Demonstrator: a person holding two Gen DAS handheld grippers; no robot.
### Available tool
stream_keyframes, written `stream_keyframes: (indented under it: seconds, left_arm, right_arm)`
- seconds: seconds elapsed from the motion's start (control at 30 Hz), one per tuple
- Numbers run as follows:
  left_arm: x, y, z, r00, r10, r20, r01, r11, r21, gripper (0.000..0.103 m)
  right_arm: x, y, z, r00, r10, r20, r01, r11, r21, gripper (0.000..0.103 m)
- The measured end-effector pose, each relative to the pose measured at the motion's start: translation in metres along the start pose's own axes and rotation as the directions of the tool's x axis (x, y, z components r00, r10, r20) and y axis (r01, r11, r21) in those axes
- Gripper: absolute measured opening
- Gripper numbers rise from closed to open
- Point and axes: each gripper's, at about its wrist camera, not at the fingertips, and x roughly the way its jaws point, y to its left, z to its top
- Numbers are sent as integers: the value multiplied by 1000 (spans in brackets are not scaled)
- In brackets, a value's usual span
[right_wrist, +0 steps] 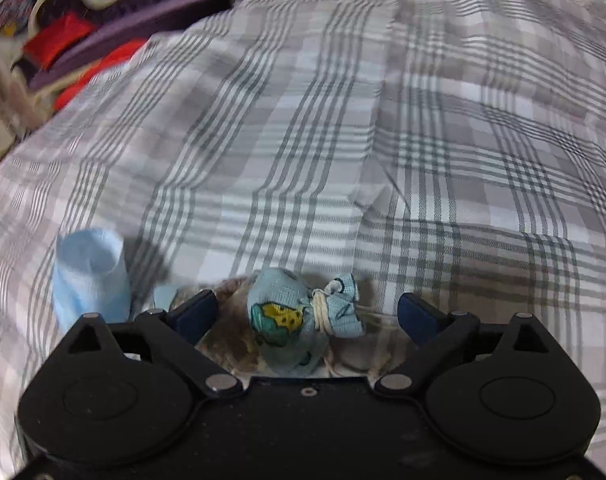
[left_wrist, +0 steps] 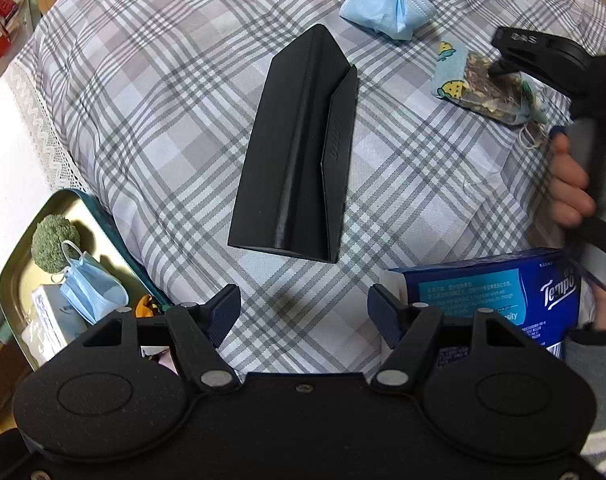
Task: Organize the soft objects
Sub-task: 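Grasp the blue seed-filled cloth bag with the right gripper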
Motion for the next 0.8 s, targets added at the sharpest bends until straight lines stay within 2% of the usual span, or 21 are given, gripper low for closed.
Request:
stream_keyframes:
  seconds: [0.13, 0.2, 0.3, 0.33, 0.4, 0.47, 0.6, 0.7, 0.73, 0.8]
  left_arm:
    - [0, 2, -2, 1000, -2, -1, 2, 1000, -7, 66]
    - [1, 2, -2, 1000, -3, -3, 3, 1000, -8, 66]
    - [2, 2, 0, 1000, -12, -7, 12, 1000, -10, 66]
    - [2, 1, 0, 1000, -15, -5, 15, 1000, -8, 66]
    - [1, 0, 2, 1000, -17, 0, 17, 1000, -4, 66]
    - [-1, -1, 4, 1000, -18, 5, 18, 1000, -3, 66]
    - [-2, -2, 7, 1000, -24, 6, 24, 1000, -2, 66]
    - [-3, -2, 6, 1000, -26, 7, 26, 1000, 4, 66]
    - [-3, -1, 6, 1000, -25, 6, 25, 1000, 5, 66]
    - [-2, 0, 6, 1000, -24, 1, 24, 1000, 4, 66]
  right_arm:
    - [-8, -10, -4, 991, 58, -118, -72, 990, -119, 96]
    - [-15, -15, -10, 986, 86, -144, -112, 977, -182, 92]
    - [-33, -30, -8, 991, 103, -84, -113, 985, -129, 93]
    - [-39, -36, -6, 989, 136, -60, -141, 986, -91, 93]
    - [-48, -45, -2, 969, 244, -28, -245, 969, -40, 96]
    - [-49, -45, -2, 952, 307, -10, -307, 952, -7, 98]
    - [-36, -29, -2, 963, 261, 64, -264, 963, 58, 98]
    - [-18, -13, 6, 972, 222, 78, -230, 967, 111, 98]
    - [-14, -8, 7, 976, 201, 89, -210, 971, 112, 98]
    - [-6, -1, 6, 988, 110, 111, -120, 989, 90, 98]
